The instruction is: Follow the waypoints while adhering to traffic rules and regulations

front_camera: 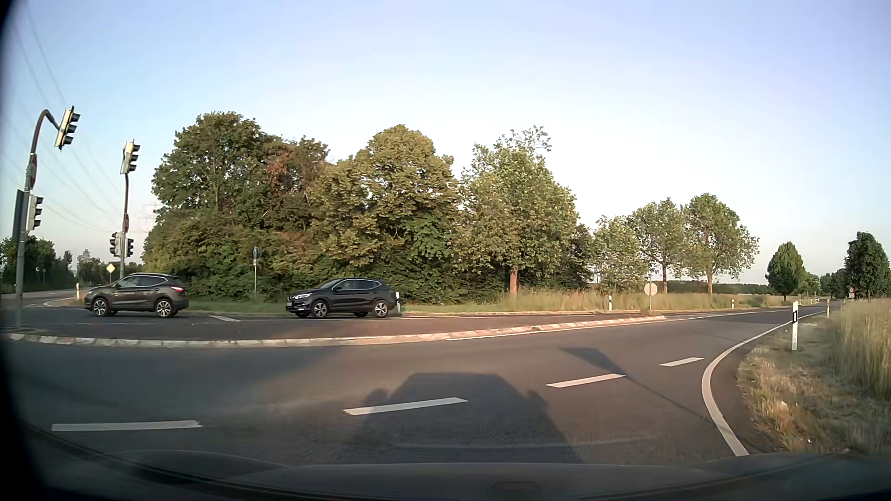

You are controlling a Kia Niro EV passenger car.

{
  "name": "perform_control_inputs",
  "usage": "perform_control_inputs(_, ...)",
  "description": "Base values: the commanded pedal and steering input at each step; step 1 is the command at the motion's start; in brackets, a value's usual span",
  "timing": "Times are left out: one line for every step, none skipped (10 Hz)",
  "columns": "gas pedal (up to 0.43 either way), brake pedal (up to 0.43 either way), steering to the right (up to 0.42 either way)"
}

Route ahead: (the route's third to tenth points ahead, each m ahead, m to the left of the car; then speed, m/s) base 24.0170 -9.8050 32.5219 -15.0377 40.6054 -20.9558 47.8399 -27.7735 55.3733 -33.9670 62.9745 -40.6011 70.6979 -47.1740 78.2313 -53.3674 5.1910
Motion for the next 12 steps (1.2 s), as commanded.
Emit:
perform_control_inputs(0.0, 0.03, 0.131)
perform_control_inputs(0.0, 0.03, 0.135)
perform_control_inputs(0.0, 0.03, 0.138)
perform_control_inputs(0.098, 0.03, 0.139)
perform_control_inputs(0.169, 0.03, 0.14)
perform_control_inputs(0.209, 0.03, 0.14)
perform_control_inputs(0.26, 0.03, 0.144)
perform_control_inputs(0.28, 0.03, 0.152)
perform_control_inputs(0.28, 0.03, 0.159)
perform_control_inputs(0.28, 0.03, 0.17)
perform_control_inputs(0.299, 0.03, 0.184)
perform_control_inputs(0.299, 0.03, 0.194)
